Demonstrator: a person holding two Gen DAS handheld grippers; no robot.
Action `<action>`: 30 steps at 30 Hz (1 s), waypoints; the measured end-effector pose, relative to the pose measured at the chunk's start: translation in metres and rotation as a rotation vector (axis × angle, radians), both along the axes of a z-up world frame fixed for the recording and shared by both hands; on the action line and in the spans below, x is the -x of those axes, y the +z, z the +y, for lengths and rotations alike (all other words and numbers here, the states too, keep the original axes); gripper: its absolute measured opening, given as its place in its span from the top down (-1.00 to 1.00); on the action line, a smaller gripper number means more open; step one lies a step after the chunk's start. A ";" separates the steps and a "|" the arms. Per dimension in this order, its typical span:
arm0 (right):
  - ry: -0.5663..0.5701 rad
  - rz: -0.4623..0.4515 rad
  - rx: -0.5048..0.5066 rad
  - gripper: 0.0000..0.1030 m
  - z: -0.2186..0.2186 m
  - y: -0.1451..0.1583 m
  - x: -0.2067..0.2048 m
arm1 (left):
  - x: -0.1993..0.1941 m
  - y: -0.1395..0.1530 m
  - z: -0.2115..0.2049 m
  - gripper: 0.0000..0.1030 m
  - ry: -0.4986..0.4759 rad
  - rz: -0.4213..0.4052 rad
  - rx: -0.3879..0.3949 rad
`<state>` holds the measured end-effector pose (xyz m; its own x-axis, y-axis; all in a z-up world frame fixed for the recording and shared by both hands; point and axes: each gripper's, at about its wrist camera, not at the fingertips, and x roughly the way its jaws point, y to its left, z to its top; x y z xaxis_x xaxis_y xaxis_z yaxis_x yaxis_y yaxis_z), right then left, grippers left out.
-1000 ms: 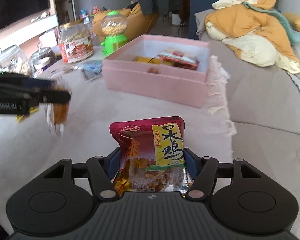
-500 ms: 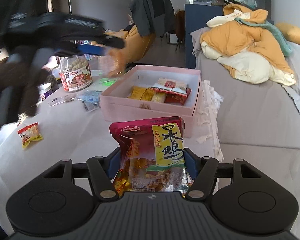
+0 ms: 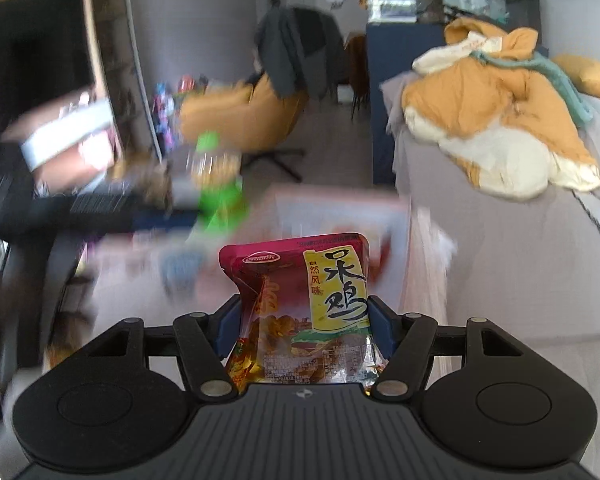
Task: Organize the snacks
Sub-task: 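Drop the bread pack into the pink box with the left tool while the right drops the chicken bag, then grasp the red-white milk-candy bag with the left tool while the right grasps the blue candy pack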
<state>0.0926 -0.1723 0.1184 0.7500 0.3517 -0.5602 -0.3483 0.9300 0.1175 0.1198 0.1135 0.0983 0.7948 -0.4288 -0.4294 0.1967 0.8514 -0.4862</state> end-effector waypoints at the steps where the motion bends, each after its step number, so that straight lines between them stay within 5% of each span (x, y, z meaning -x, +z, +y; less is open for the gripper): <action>1: -0.013 -0.013 -0.031 -0.46 0.003 0.010 -0.017 | 0.009 0.002 0.010 -0.09 0.021 -0.005 -0.003; 2: -0.016 -0.026 -0.046 -0.65 0.007 0.018 -0.036 | 0.018 0.004 0.019 -0.09 0.042 -0.010 -0.005; 6: -0.096 -0.029 0.044 -0.65 0.030 0.024 -0.079 | 0.061 0.001 0.075 -0.09 0.224 -0.027 -0.091; 10: -0.074 -0.007 0.105 -0.65 0.053 0.011 -0.080 | 0.100 -0.022 0.125 -0.08 0.376 0.081 -0.189; 15: 0.035 0.076 0.100 -0.65 0.107 -0.008 -0.081 | 0.146 -0.056 0.144 -0.09 0.353 0.227 -0.146; 21: 0.202 0.184 0.143 -0.65 0.222 -0.043 -0.093 | 0.180 -0.070 0.140 -0.08 0.329 0.247 -0.049; 27: 0.093 0.270 0.243 -0.61 0.280 -0.094 -0.139 | 0.178 -0.086 0.126 -0.08 0.281 0.231 -0.030; 30: 0.087 0.288 0.278 -0.33 0.279 -0.106 -0.144 | 0.168 -0.087 0.125 -0.08 0.277 0.213 -0.011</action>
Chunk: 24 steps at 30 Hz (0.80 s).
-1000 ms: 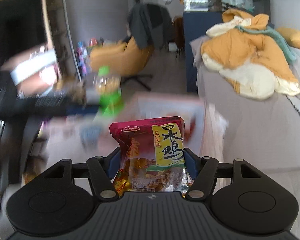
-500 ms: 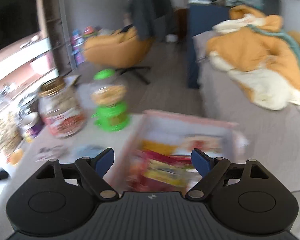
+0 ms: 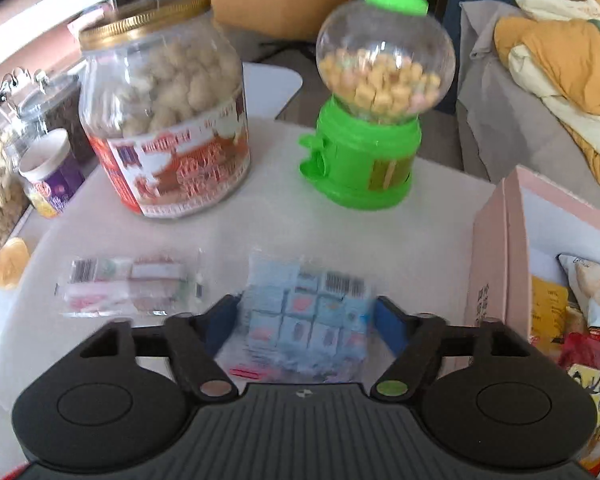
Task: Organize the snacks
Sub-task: 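Grasp the red-white milk-candy bag with the left tool while the right grasps the blue candy pack, then release the blue candy pack and grasp the dark strip pack with the right tool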
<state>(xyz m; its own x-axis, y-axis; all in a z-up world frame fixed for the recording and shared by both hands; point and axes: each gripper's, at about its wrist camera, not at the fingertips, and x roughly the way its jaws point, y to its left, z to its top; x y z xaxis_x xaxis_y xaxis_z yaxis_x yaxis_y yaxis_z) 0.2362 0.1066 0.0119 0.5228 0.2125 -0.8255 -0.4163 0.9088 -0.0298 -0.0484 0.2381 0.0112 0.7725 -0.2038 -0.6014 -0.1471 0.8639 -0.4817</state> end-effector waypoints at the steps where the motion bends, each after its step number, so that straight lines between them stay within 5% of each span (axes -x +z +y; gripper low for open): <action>1: 0.001 0.003 -0.016 -0.19 -0.005 0.001 0.004 | -0.006 -0.001 0.000 -0.08 0.004 -0.001 0.000; 6: 0.094 0.081 -0.118 -0.15 -0.029 0.012 0.041 | -0.032 -0.002 -0.008 -0.08 -0.006 -0.009 -0.028; 11: 0.204 0.072 -0.114 -0.15 -0.063 0.019 0.104 | -0.048 -0.001 -0.020 -0.08 -0.029 -0.006 -0.069; 14: 0.242 0.064 -0.104 -0.15 -0.084 0.020 0.131 | -0.056 0.001 -0.034 -0.09 -0.056 0.007 -0.164; 24: 0.188 -0.071 -0.003 -0.20 -0.148 0.009 0.184 | -0.069 0.004 -0.083 -0.11 -0.185 0.044 -0.305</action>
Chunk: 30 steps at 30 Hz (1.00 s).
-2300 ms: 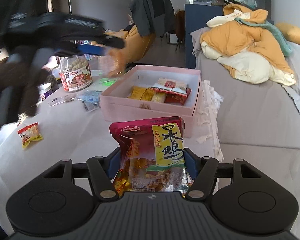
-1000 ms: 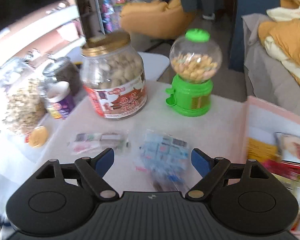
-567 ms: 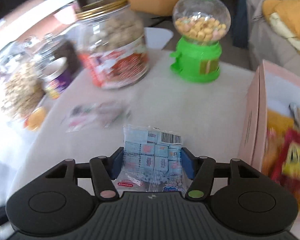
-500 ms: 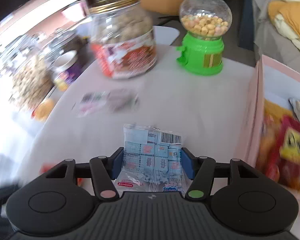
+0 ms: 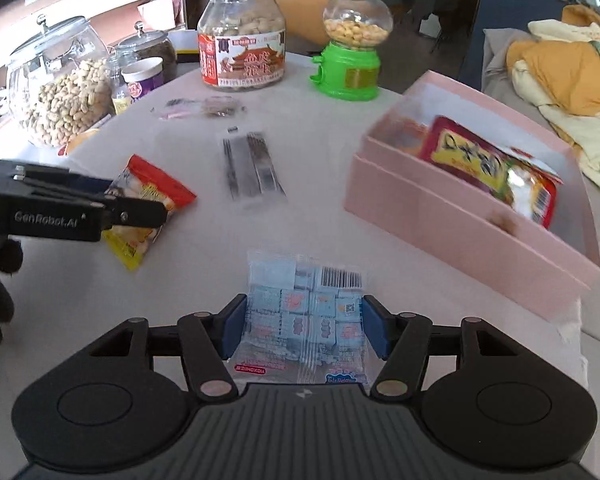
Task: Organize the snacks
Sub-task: 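Release the blue candy pack and grasp the dark strip pack with the right tool, then carry the milk-candy bag into the pink box and open the left tool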
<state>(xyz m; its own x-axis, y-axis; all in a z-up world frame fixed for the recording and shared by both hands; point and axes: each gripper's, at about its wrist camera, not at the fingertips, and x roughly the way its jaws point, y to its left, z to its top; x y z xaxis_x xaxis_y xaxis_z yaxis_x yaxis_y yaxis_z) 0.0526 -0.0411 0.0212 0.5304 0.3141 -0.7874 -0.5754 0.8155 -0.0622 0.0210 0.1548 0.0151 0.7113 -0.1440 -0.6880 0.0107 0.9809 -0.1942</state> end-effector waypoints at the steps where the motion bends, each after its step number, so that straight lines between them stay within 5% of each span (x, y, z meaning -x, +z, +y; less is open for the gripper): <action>1: 0.005 -0.002 -0.008 -0.23 -0.005 0.001 0.002 | 0.000 0.000 -0.003 -0.13 0.002 0.000 -0.011; 8: 0.039 -0.082 -0.109 -0.45 -0.002 0.027 0.002 | 0.015 0.002 0.004 -0.09 0.016 -0.007 -0.059; 19: 0.015 0.035 -0.089 -0.43 0.091 0.007 -0.075 | 0.044 -0.001 0.033 -0.09 0.078 -0.023 -0.015; 26: -0.017 0.047 -0.044 0.21 0.119 -0.012 -0.086 | 0.047 -0.002 0.035 -0.09 0.073 -0.040 0.000; 30: 0.099 0.079 -0.022 0.22 0.116 -0.008 -0.055 | 0.047 -0.002 0.035 -0.09 0.073 -0.044 0.000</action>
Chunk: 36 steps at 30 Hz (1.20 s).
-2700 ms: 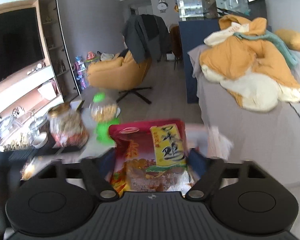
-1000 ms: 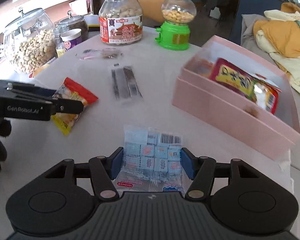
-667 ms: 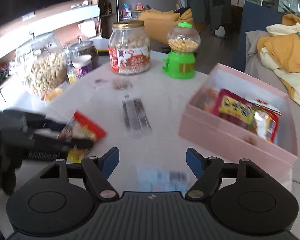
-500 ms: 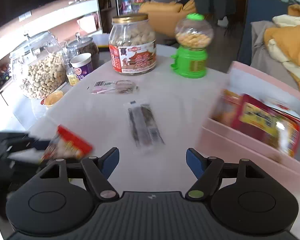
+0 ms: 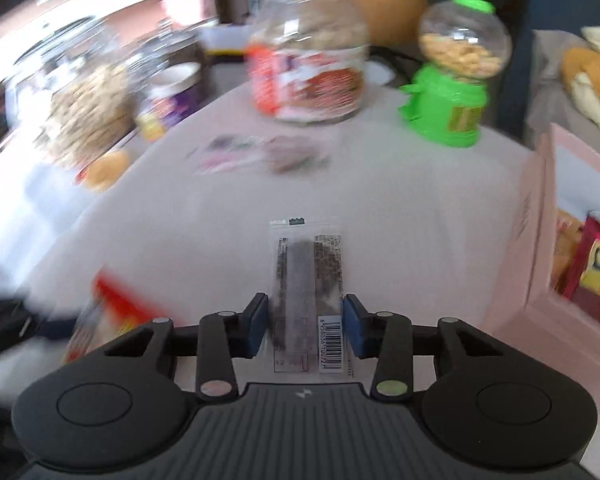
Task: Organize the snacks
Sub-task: 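Carry the milk-candy bag into the pink box and open the left tool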
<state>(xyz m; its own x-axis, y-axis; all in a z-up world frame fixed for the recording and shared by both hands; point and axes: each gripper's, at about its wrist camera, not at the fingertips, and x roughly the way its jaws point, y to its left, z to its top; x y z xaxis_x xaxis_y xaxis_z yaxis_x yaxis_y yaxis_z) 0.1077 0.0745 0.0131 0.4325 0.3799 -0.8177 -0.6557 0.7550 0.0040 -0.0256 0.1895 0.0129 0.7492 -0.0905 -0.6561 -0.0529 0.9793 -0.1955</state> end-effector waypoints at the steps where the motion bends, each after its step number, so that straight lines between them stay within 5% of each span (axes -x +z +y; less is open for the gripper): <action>1: 0.021 -0.003 0.009 0.22 -0.002 0.000 0.010 | 0.000 0.000 0.000 -0.09 0.000 -0.002 0.000; 11: 0.034 0.010 0.029 0.23 -0.051 0.016 0.055 | 0.002 -0.002 -0.003 -0.09 -0.026 -0.016 -0.032; 15: -0.013 -0.022 -0.055 0.23 -0.086 0.040 0.064 | 0.005 0.004 -0.006 -0.02 -0.050 -0.029 0.047; 23: -0.119 -0.155 -0.127 0.23 -0.164 0.067 0.083 | 0.004 0.065 -0.051 0.00 -0.174 -0.188 0.102; 27: -0.191 -0.192 -0.115 0.23 -0.197 0.058 0.086 | -0.038 0.096 -0.088 -0.01 -0.258 -0.233 0.155; 33: -0.249 -0.189 -0.133 0.23 -0.232 0.046 0.086 | -0.134 0.131 -0.132 -0.02 -0.240 -0.325 0.262; 36: -0.277 -0.211 -0.141 0.23 -0.244 0.046 0.085 | -0.187 0.124 -0.152 -0.02 -0.254 -0.271 0.302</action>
<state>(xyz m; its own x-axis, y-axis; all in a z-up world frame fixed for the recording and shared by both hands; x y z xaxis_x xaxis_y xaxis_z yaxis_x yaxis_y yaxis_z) 0.0231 -0.1698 0.0589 0.6883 0.3274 -0.6474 -0.4238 0.9057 0.0075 0.1615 0.0371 0.1367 0.8191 -0.4492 -0.3567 0.2727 0.8520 -0.4468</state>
